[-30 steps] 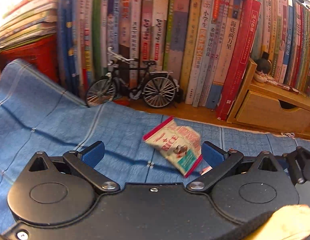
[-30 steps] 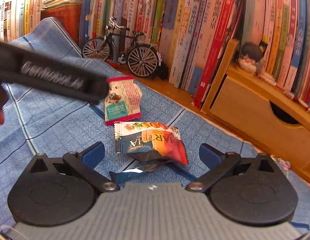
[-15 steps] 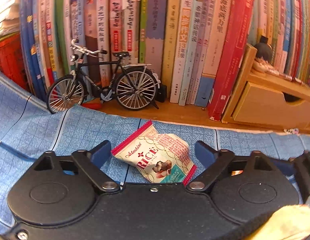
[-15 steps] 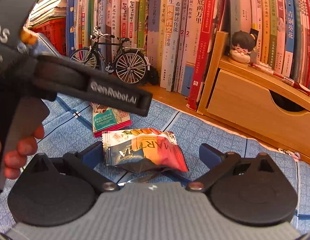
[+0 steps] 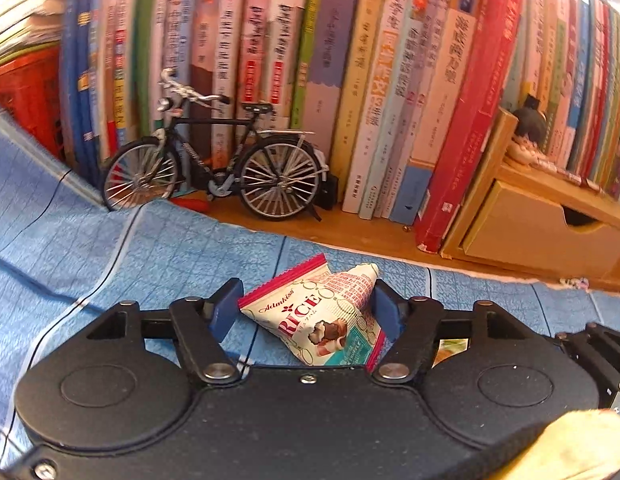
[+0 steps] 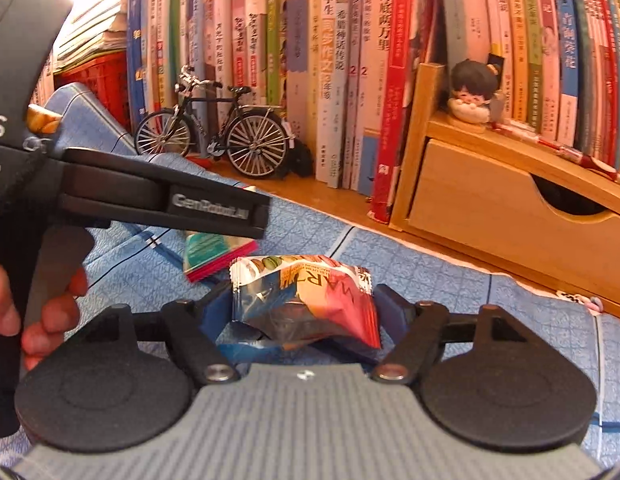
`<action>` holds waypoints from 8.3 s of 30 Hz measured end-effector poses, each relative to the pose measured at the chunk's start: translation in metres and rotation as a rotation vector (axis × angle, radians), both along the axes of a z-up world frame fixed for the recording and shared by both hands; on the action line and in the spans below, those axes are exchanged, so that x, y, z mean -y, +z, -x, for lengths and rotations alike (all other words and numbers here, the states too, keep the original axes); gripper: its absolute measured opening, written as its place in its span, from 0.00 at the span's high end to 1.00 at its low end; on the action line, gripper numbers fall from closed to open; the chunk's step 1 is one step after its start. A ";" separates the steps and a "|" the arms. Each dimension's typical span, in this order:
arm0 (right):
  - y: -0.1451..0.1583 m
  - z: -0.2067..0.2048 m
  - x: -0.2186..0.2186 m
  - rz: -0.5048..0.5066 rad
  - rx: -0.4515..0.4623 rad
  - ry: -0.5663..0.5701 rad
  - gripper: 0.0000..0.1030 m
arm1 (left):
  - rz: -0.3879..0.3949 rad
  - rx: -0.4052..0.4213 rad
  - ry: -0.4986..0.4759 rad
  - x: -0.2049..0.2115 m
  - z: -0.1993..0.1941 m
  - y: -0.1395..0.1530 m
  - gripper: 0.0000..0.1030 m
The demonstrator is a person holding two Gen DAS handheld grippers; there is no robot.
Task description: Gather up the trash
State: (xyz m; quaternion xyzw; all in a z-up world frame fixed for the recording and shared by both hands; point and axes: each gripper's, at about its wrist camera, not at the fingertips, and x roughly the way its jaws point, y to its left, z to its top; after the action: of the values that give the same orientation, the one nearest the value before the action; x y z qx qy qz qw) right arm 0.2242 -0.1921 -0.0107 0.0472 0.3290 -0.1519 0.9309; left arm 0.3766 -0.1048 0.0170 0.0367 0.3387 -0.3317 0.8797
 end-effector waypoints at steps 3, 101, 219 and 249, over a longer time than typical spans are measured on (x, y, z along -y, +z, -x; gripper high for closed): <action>0.002 0.004 0.002 -0.009 0.000 -0.014 0.27 | 0.010 -0.013 0.020 -0.006 0.002 0.003 0.36; 0.087 0.285 -0.347 -0.068 0.015 1.120 0.28 | -0.095 -0.076 1.110 -0.443 0.500 0.059 0.37; 0.054 0.274 -0.296 -0.011 -0.368 1.033 0.00 | -0.150 -0.561 1.198 -0.388 0.506 -0.007 0.00; 0.054 0.274 -0.295 -0.013 -0.367 1.031 0.00 | -0.140 -0.559 1.195 -0.388 0.506 -0.006 0.00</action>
State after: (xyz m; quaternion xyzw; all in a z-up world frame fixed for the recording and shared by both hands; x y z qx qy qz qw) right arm -0.0496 0.1031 0.0428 -0.1417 0.4673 0.3206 0.8116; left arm -0.1297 0.2830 0.0109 -0.1876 0.5372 0.2391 0.7868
